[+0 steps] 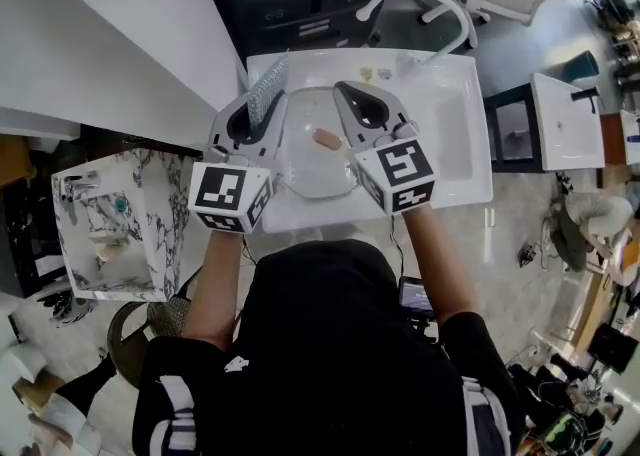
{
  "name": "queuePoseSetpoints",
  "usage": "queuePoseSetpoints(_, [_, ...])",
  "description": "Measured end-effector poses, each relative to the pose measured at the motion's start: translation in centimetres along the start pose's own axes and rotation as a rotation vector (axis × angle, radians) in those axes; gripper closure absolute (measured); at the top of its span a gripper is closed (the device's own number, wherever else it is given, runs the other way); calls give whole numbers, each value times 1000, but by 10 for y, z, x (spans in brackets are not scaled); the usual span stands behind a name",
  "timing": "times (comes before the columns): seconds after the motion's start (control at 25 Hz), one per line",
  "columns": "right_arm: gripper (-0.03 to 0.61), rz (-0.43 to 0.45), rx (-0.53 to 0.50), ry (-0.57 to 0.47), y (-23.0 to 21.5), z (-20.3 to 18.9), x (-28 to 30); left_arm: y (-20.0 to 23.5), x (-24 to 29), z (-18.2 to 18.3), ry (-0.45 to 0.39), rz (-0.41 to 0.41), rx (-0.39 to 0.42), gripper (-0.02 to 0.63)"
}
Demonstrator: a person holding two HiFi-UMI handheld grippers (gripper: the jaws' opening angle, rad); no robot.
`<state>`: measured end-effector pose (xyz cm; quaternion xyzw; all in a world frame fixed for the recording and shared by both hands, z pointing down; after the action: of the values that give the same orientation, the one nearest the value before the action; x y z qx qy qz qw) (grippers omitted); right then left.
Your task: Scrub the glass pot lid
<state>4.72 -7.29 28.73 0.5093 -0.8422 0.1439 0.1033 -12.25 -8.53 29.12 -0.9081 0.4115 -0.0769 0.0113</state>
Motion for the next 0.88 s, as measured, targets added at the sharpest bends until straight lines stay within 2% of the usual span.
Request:
queuePoseSetpoints(0.12, [583,27,-6,42,-9,-14,10,0,6,-12,25,13,-20,541])
queuePoseSetpoints(0.44, [583,113,-27,259,-28,-72,34,-5,19,-44,116,29,-25,541])
queuePoseSetpoints(0.72, [583,202,-134,489,-31,-126,45,-11,30,-62,151,26,-52,541])
queuePoseSetpoints(0.88, [583,218,-203,571,-33,-146,50,-11,33,-72,176,28,-53,541])
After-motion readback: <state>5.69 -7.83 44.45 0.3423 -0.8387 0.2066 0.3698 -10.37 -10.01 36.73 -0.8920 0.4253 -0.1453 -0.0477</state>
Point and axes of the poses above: the fingertips, and each gripper's own axes: x forward along the fingers, y to its left, z out of its top, the point moved 8 cm from there along -x, backward along the fingers, and after that the axes turned 11 degrees about x, right-handed, at the moved point
